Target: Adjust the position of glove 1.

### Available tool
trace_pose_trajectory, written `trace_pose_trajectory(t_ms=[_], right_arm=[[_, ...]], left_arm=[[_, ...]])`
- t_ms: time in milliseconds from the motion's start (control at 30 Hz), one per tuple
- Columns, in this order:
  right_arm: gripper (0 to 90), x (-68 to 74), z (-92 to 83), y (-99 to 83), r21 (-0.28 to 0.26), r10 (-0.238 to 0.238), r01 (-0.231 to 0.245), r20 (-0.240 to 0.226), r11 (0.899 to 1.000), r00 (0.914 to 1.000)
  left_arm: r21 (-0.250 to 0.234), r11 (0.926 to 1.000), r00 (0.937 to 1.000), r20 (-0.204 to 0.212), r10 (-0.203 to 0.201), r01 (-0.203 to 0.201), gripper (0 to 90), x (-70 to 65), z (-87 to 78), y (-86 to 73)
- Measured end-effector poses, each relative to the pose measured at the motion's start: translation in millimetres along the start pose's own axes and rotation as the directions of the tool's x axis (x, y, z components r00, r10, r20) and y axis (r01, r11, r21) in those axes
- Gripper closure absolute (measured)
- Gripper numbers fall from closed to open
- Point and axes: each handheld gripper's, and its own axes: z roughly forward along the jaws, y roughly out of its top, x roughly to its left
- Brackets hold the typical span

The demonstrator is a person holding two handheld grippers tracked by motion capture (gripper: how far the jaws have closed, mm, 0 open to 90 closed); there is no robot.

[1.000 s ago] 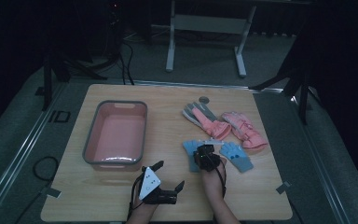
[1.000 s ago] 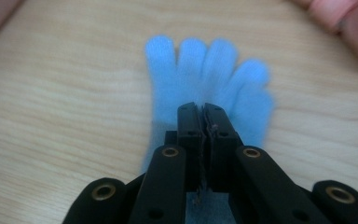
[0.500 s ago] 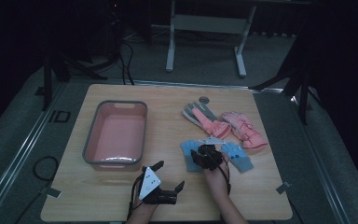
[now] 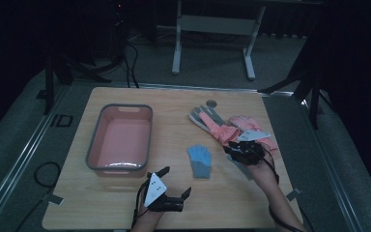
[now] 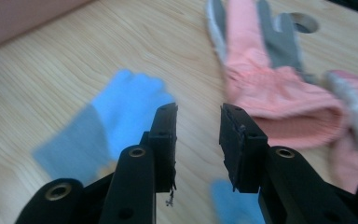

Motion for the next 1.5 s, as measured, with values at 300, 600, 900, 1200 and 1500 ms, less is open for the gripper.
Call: trace_pose_trajectory(t_ms=[300,600,900,1200,1500], right_arm=[[66.8,-39.3,-10.7,-29.9,0.092,-0.043,0.046,-0.037,0.995,0.9984],[64.7,-59.6,-6.5,-64.6,0.119,0.028,-0.022,-0.053,0.993,0.9982],[81.2,-59.7,7.2,-79.1,0.115,0.020,-0.014,-0.059,0.993,0.9981],[86.6,-38.0,-4.1,-58.6,0.054,0.157,-0.160,0.053,0.986,0.9862],[86.6,-2.7,-30.3,-39.6,-0.073,0.402,-0.396,0.222,0.915,0.8883]], left_arm=[[0.000,1.0000,1.0000,0.002,-0.001,0.001,0.1,0.1,0.0,0.0],[0.001,1.0000,1.0000,0.002,-0.008,0.008,0.1,0.5,0.2,0.0],[0.001,0.9999,0.9999,0.001,-0.011,0.011,0.1,0.9,0.1,0.0],[-0.003,0.9999,0.9999,-0.003,-0.015,0.015,0.1,1.0,-0.2,-0.1],[-0.004,1.0000,1.0000,-0.006,-0.005,0.005,0.1,0.2,-0.3,-0.2]])
